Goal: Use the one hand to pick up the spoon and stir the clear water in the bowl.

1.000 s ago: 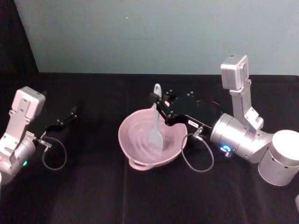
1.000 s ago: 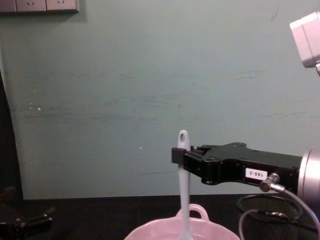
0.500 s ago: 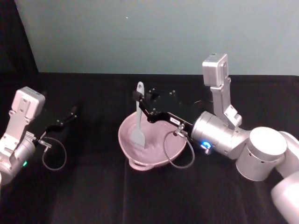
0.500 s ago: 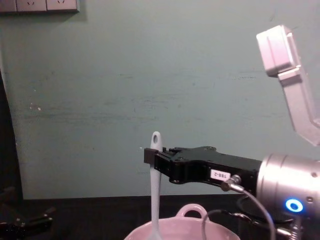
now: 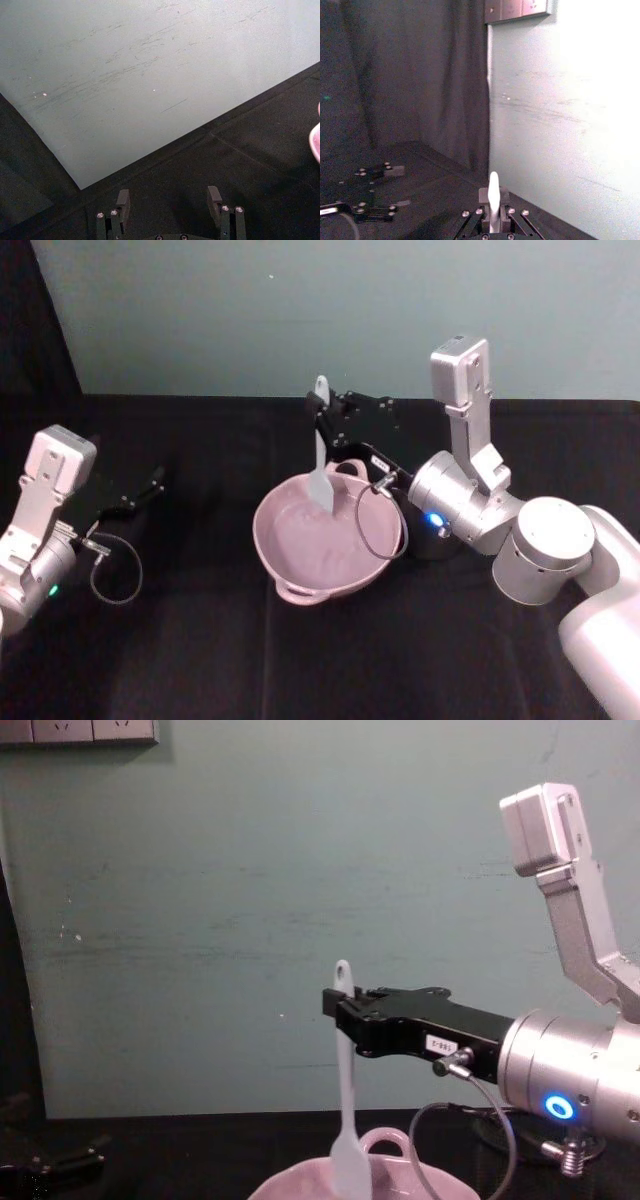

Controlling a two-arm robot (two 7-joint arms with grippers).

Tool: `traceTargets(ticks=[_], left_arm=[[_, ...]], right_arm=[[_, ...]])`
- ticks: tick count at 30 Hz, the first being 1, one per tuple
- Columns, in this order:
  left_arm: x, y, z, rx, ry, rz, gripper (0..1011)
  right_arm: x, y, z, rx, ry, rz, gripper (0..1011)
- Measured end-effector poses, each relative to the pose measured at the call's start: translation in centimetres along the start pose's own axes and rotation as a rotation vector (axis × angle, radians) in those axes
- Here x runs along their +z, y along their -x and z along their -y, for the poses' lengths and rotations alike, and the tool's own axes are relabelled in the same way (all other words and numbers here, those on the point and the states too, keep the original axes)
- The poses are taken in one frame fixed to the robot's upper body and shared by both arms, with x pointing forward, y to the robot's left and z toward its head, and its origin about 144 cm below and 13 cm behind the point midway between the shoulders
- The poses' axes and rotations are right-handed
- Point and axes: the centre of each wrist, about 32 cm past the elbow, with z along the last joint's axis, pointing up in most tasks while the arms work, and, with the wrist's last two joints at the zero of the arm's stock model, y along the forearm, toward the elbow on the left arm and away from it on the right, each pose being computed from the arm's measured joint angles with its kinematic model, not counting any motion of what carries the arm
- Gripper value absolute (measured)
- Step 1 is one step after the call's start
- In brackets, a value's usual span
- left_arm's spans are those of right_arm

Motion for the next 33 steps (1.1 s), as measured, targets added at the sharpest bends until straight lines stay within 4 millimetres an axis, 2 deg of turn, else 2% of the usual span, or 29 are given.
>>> traceTargets(ticks=[12,22,33], left_arm=[[0.0,0.0,0.0,0.0,0.0,0.0,1011],[0.0,0.0,0.0,0.0,0.0,0.0,1011],[0.0,0.0,0.0,0.0,0.0,0.0,1011]], right_arm=[[1.3,-1.3,2.5,-0.047,0.049,0.041,114],[2.7,-0.2,5.2,0.033,0.087,-0.016,114],[3.2,1.4,5.1,0.142,0.084,-0.099,114]])
